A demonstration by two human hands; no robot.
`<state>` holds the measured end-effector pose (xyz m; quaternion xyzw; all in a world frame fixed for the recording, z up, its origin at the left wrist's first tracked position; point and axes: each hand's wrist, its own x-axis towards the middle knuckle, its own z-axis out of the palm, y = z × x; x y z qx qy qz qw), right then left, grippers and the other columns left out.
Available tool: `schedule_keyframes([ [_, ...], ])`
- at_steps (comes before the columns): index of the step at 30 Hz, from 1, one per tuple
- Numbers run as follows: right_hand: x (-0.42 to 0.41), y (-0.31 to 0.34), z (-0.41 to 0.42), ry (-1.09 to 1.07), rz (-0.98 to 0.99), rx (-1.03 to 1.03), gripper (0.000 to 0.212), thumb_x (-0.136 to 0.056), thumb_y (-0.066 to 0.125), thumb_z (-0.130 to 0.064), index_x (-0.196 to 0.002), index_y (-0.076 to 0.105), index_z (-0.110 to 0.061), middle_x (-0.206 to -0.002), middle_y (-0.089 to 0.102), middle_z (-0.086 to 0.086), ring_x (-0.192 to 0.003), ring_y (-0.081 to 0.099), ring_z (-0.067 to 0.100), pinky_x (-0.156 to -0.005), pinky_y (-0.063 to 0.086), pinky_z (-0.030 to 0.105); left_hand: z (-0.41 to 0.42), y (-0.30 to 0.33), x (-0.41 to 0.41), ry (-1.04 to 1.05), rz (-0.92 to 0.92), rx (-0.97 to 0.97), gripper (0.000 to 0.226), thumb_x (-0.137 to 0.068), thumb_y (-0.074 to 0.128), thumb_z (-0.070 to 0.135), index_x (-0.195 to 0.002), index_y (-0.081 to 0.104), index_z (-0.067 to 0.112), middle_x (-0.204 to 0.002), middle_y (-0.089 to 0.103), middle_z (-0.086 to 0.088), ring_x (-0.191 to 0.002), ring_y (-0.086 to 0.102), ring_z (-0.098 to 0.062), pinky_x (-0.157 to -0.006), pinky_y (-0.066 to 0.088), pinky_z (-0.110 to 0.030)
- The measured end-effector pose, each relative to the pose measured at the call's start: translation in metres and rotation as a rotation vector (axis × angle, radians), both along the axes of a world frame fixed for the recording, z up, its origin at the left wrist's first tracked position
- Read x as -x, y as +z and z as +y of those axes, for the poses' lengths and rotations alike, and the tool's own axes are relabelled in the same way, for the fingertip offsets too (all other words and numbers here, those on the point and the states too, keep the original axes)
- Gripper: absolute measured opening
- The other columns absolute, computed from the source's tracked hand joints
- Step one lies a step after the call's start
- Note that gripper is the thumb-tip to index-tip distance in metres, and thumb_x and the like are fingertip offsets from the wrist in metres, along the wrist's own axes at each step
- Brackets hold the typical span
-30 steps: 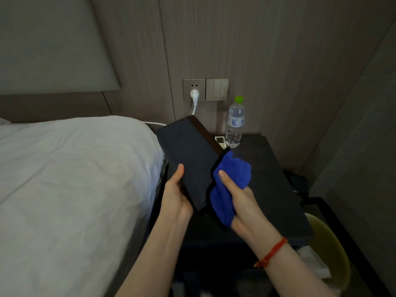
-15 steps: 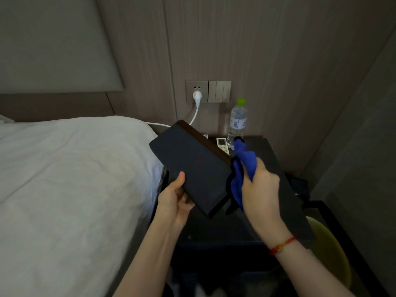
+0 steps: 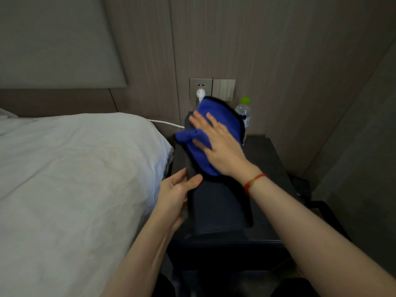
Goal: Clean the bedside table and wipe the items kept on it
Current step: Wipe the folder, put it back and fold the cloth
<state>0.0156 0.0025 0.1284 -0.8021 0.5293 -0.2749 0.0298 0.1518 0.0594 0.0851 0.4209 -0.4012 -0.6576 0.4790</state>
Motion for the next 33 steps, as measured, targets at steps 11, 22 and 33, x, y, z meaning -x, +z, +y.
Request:
schedule_keyframes([
  [11, 0.013, -0.028, 0.042, -0.272, -1.015, -0.605, 0.041, -0.086, 0.058, -0.039, -0.119, 0.057, -0.014, -0.113, 0.067, 0.007, -0.095, 0.066, 0.017, -0.076, 0.054, 0.024, -0.008, -0.002, -0.011, 0.017, 0.207, -0.172, 0.020, -0.087, 0.056, 0.016, -0.104, 0.067, 0.014, -0.091, 0.075, -0.005, -0.074, 0.072, -0.016, -0.057, 0.057, -0.025],
  [22, -0.004, -0.046, 0.079, -0.562, -0.508, -0.247, 0.033, -0.091, 0.054, -0.028, -0.118, 0.049, -0.010, -0.098, 0.062, 0.010, -0.094, 0.061, 0.028, -0.071, 0.043, 0.029, -0.009, 0.018, 0.009, 0.195, -0.369, -0.044, 0.066, -0.092, 0.055, 0.028, -0.148, 0.022, 0.016, -0.140, 0.047, -0.011, -0.124, 0.051, -0.024, -0.105, 0.040, -0.039],
  [33, -0.017, -0.048, 0.112, -0.152, 0.017, -0.123, 0.077, -0.080, 0.068, -0.020, -0.144, 0.026, -0.014, -0.149, 0.031, 0.005, -0.136, 0.033, 0.015, -0.109, 0.034, 0.028, 0.003, 0.037, 0.021, 0.385, -0.323, 0.040, 0.023, -0.095, 0.048, 0.024, -0.095, 0.064, 0.008, -0.090, 0.068, -0.007, -0.086, 0.065, -0.021, -0.078, 0.048, -0.032],
])
